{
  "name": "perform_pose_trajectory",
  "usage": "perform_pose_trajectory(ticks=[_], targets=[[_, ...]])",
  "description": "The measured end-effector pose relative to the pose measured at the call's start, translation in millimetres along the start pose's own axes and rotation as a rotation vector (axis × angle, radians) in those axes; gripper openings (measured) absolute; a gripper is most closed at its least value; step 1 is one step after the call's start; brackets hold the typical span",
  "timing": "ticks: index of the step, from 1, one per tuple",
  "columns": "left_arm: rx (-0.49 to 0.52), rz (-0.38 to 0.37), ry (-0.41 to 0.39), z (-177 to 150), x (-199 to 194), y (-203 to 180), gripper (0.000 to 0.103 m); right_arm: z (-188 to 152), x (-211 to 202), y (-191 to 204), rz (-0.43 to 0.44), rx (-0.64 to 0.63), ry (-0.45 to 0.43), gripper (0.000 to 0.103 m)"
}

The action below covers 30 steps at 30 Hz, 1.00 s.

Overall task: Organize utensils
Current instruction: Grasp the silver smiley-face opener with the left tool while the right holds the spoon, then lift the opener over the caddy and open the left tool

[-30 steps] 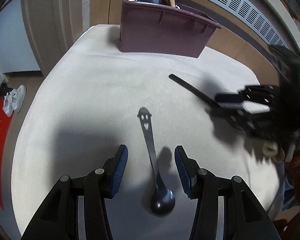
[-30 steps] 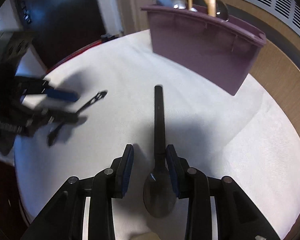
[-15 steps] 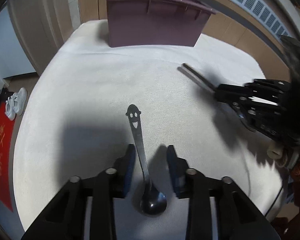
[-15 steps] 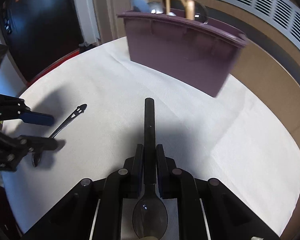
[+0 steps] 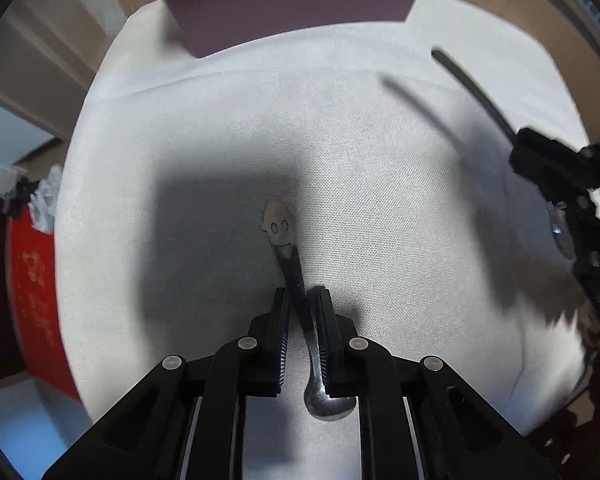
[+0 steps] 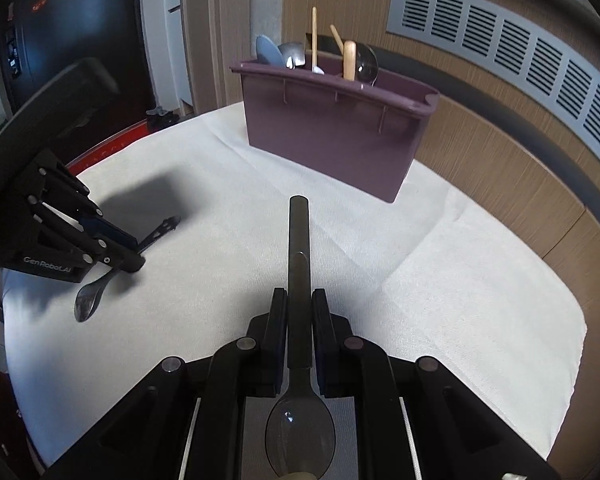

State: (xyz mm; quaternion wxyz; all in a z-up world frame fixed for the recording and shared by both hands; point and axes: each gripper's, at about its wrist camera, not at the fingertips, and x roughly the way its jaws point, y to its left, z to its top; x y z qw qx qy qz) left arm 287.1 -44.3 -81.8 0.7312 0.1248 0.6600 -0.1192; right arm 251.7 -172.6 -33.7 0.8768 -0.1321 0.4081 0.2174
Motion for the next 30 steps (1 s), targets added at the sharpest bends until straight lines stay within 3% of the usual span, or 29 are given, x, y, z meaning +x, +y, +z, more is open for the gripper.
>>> perform_pose_trajectory(ticks=[3, 5, 13, 18, 24, 30], targets=[[0.021, 0.030, -0.054, -6, -4, -12, 0.007, 1, -12, 1, 0.002, 0.029, -0.040, 0.011], [-0.014, -0.027, -0.125, -16, -9, -10, 0.008, -1, -22, -2, 0.019, 0.055, -0.077, 0.011], [-0.175, -0.215, -0.540, -60, -60, 3, 0.007, -5, -49, -18, 0.039, 0.140, -0.171, 0.011], [-0.220, -0.237, -0.699, -61, -87, 7, 0.007, -1, -51, -23, 0.050, 0.188, -0.192, 0.011], [-0.242, -0.259, -0.815, -59, -117, 26, 0.007, 9, -54, -19, 0.038, 0.185, -0.222, 0.011], [-0.246, -0.263, -0.832, -61, -123, 33, 0.007, 12, -54, -15, 0.031, 0.169, -0.216, 0.011]])
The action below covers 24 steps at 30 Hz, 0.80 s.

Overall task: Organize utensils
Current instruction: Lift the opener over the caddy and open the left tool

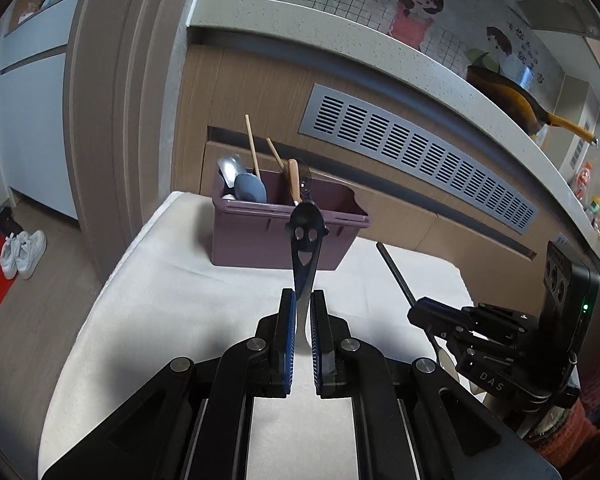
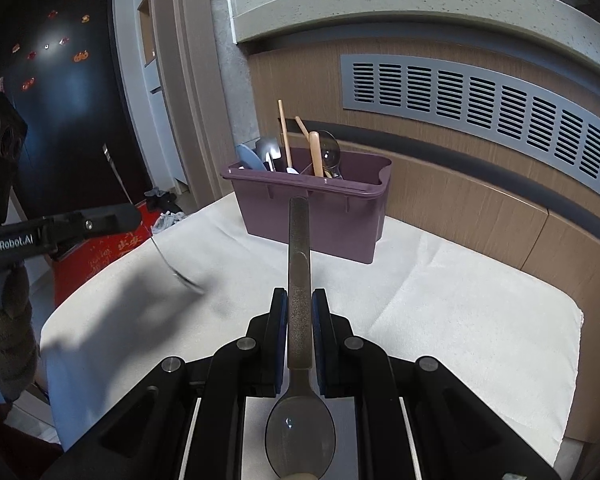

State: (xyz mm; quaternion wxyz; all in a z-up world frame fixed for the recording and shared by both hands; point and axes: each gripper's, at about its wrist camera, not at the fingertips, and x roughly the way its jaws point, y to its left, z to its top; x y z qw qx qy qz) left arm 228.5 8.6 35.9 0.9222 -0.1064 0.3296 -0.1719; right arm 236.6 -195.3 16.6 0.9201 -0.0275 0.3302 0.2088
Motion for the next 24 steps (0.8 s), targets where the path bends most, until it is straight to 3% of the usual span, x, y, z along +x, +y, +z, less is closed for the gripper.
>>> perform_pose_trajectory(ticks=[11, 15, 21, 24], targets=[[0.001, -0.014, -0.016, 3, -3, -3, 0.007, 3, -2, -5, -0.005, 0.001, -0.027, 0.011], [0.015, -0.028, -0.088, 30, -12, -7, 0.007, 25, -19, -6, 0.019, 0.008, -0.145, 0.011], [0.033, -0.072, -0.228, 88, -24, -9, 0.007, 102, -51, -6, 0.058, -0.014, -0.435, 0.011], [0.031, -0.089, -0.266, 113, -20, -3, 0.007, 131, -45, -9, 0.088, -0.010, -0.499, 0.012]])
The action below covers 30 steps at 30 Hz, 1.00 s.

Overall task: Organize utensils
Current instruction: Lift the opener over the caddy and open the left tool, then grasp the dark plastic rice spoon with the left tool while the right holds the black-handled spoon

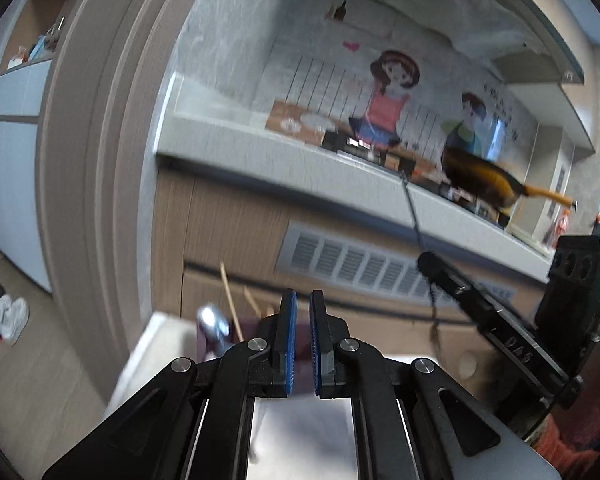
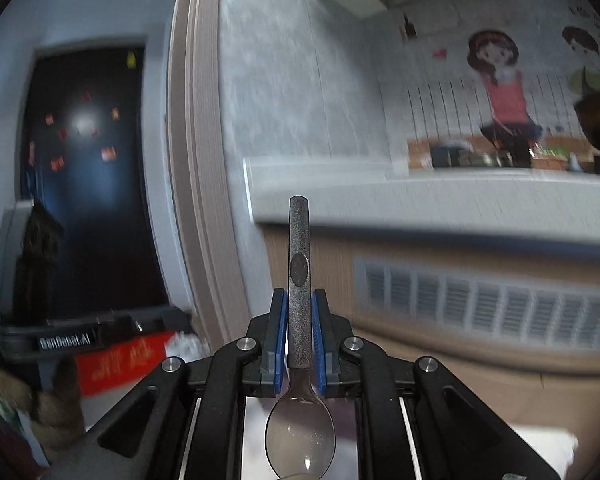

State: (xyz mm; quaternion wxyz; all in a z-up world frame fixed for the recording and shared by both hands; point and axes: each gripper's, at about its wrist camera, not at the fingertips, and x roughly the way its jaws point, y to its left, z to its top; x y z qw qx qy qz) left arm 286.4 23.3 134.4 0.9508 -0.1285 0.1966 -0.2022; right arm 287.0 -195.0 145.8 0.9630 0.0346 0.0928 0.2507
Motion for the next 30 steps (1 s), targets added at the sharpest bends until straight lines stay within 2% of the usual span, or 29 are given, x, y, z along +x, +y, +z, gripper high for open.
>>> perform_pose_trajectory(ticks=[2, 5, 10, 13, 15, 17, 18, 24, 27, 29, 30], targets=[[-0.008, -0.009, -0.004, 9, 8, 9, 0.007, 5, 18, -4, -0.021, 0.003, 0.009, 0.012], [-0.011, -0.020, 0.036, 5, 21, 24, 0.007, -1, 37, -10, -0.032, 0.019, 0.057, 0.011], [-0.029, 0.008, 0.197, -39, 50, 46, 0.008, -31, 40, -11, -0.065, -0.004, 0.149, 0.011], [-0.025, 0.013, 0.324, -68, 66, 61, 0.009, -51, 36, -7, -0.048, -0.021, 0.217, 0.012], [-0.016, 0.007, 0.418, -87, 78, 74, 0.017, -63, 28, -6, -0.033, -0.023, 0.249, 0.011], [-0.008, 0.038, 0.480, -100, 91, 90, 0.031, -75, 20, -7, -0.023, -0.012, 0.282, 0.011], [-0.013, 0.055, 0.506, -105, 100, 102, 0.032, -83, 18, -9, -0.022, 0.002, 0.307, 0.011], [-0.139, 0.069, 0.578, -118, 143, 164, 0.034, -132, 6, -27, -0.060, 0.098, 0.450, 0.011], [-0.154, 0.071, 0.628, -126, 154, 177, 0.034, -149, 0, -36, -0.092, 0.133, 0.494, 0.011], [-0.171, 0.046, 0.642, -128, 150, 178, 0.034, -157, -4, -41, -0.099, 0.155, 0.512, 0.011], [-0.174, 0.016, 0.676, -132, 146, 175, 0.034, -160, -6, -43, -0.102, 0.159, 0.521, 0.011]])
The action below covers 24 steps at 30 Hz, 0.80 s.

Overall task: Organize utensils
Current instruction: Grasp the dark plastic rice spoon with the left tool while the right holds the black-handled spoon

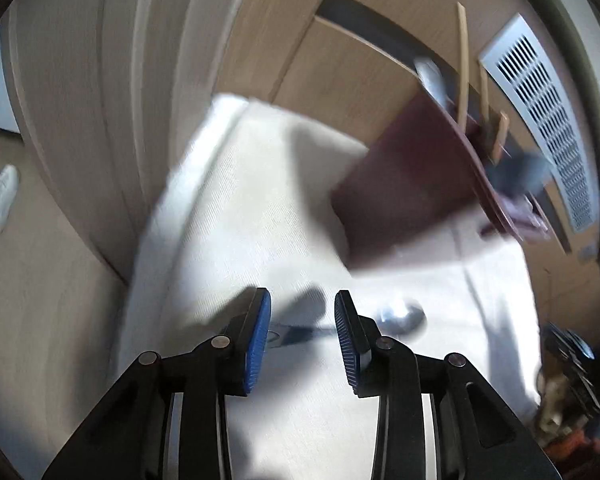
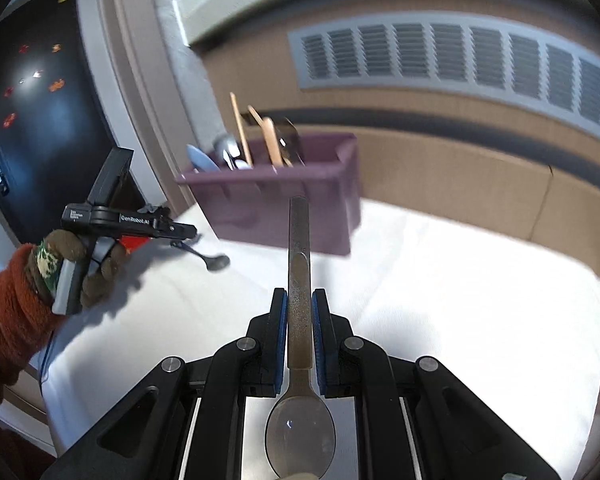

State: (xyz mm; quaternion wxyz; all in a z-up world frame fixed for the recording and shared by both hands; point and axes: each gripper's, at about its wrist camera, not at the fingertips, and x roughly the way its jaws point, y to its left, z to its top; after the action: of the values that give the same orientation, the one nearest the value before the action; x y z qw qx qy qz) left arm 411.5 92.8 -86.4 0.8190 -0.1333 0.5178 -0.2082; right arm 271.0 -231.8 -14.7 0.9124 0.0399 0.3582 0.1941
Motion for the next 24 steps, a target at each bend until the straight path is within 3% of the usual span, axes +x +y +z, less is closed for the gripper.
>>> perform_pose_trajectory(ticks=[2, 5, 8, 12, 17, 24], targets=[[0.047, -0.023, 0.051, -16, -4, -11, 0.034, -7, 1, -1, -0.006, -0.007, 0.017, 0.011], [0.191, 0.003, 0.116, -48, -9, -42, 0.035, -17, 11, 0, -0.013, -0.019, 0.071, 0.011], [0.260, 0.055, 0.089, -58, -13, -66, 0.035, -23, 25, -1, -0.018, -0.013, 0.150, 0.012], [0.344, 0.182, -0.002, -41, -3, -98, 0.040, -30, 40, -4, -0.031, 0.009, 0.239, 0.012], [0.366, 0.289, 0.037, -14, 39, -111, 0.041, -39, 32, 8, -0.079, -0.081, 0.221, 0.012], [0.351, 0.331, 0.056, -2, 52, -116, 0.042, -42, 17, 13, -0.081, -0.148, 0.182, 0.012]])
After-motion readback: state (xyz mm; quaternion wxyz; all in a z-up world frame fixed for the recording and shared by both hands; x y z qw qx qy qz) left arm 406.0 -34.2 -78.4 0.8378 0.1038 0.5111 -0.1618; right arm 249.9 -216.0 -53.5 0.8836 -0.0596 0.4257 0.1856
